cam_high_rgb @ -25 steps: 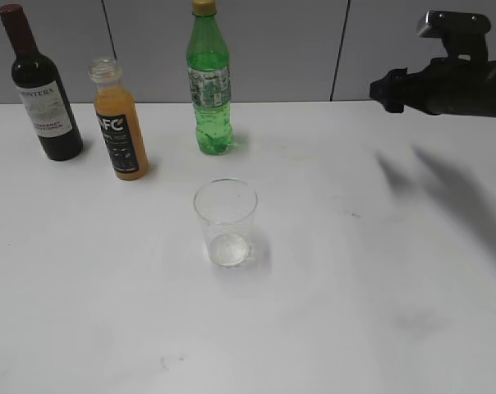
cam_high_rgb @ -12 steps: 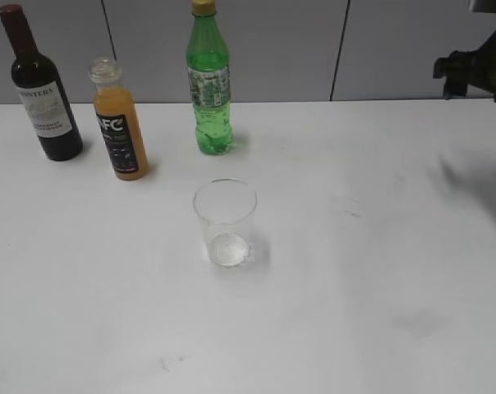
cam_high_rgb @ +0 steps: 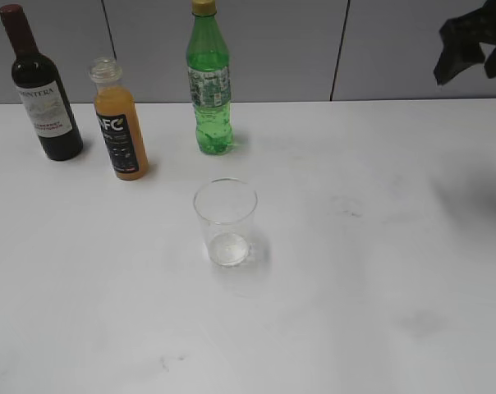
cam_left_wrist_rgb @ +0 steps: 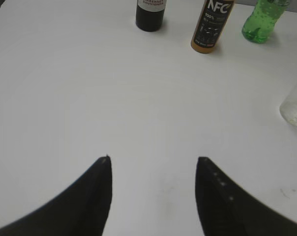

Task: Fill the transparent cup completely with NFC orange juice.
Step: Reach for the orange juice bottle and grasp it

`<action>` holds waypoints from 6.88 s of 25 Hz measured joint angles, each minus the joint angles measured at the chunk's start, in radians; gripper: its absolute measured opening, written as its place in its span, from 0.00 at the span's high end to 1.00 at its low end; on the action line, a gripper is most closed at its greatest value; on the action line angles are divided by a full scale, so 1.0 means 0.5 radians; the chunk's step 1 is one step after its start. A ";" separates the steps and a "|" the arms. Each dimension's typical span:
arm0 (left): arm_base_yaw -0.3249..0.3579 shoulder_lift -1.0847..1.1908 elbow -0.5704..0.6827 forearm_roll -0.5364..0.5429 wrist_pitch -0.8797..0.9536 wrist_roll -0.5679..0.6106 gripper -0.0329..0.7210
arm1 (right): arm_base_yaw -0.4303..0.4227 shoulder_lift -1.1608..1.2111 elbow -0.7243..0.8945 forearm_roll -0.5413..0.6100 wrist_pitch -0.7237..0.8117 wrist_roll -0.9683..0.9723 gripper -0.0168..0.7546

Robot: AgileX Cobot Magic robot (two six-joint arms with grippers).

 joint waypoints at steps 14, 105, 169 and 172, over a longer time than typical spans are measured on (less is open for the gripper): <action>0.000 0.000 0.000 0.000 0.000 0.000 0.40 | 0.000 -0.740 0.215 0.016 0.207 0.010 0.22; 0.000 0.000 0.000 0.000 0.000 0.000 0.40 | 0.104 -3.701 2.386 0.055 0.017 0.141 0.22; -0.119 1.358 0.305 -0.298 -2.361 0.372 0.17 | 0.104 -3.701 2.386 0.061 0.017 0.141 0.22; -0.185 1.501 0.305 -0.300 -2.495 0.372 0.17 | 0.104 -3.701 2.386 0.061 0.017 0.141 0.22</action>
